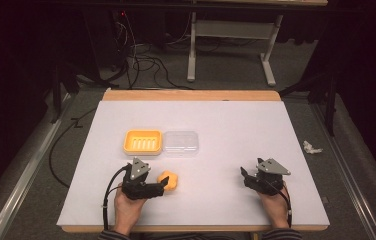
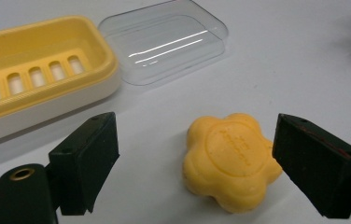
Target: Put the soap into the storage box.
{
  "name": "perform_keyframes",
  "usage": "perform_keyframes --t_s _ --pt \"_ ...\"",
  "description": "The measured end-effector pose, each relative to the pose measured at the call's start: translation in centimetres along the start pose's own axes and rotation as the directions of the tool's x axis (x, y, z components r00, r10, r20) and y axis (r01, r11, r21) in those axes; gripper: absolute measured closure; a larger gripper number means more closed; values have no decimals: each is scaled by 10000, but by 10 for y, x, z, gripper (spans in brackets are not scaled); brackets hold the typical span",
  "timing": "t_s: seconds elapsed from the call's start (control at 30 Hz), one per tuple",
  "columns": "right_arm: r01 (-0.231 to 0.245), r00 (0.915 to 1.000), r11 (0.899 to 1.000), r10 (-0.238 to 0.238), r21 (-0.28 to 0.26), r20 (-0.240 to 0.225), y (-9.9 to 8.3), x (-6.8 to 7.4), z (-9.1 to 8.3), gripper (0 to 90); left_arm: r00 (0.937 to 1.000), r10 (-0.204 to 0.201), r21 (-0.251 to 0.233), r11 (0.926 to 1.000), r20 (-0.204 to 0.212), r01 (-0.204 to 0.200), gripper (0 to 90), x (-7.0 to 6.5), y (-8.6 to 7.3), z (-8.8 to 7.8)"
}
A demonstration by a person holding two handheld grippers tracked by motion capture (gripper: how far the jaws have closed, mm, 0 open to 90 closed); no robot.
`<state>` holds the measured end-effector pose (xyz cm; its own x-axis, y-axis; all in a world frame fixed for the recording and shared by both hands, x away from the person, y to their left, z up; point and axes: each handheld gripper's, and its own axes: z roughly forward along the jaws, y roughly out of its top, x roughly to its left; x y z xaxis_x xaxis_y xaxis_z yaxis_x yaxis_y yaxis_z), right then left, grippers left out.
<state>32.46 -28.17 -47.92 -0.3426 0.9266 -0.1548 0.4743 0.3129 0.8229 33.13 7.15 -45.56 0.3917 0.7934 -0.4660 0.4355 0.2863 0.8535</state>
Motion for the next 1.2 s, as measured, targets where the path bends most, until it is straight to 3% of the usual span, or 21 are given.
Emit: perform_keyframes --t_s 0.23,0.57,0.73,0.97,1.2 --pt "-7 10000 10000 7 -77 -32 0 0 0 295 9997 152 322 9994 172 -158 148 -10 -9 6" --pt "-31 10000 9999 31 -104 -41 0 0 -1 294 9995 289 721 9970 104 -296 149 -16 -20 15" --pt "-3 10000 9999 3 -163 -25 -1 0 -1 293 9984 552 886 9946 -100 -541 151 -19 -26 20" --pt "-7 10000 9999 7 -173 -37 -1 0 -1 293 9976 625 1094 9922 -285 -590 155 -18 -32 25" --pt "-12 10000 9999 11 -157 -39 -1 0 -1 293 9920 1077 1334 9862 -658 -982 194 -16 -38 28"
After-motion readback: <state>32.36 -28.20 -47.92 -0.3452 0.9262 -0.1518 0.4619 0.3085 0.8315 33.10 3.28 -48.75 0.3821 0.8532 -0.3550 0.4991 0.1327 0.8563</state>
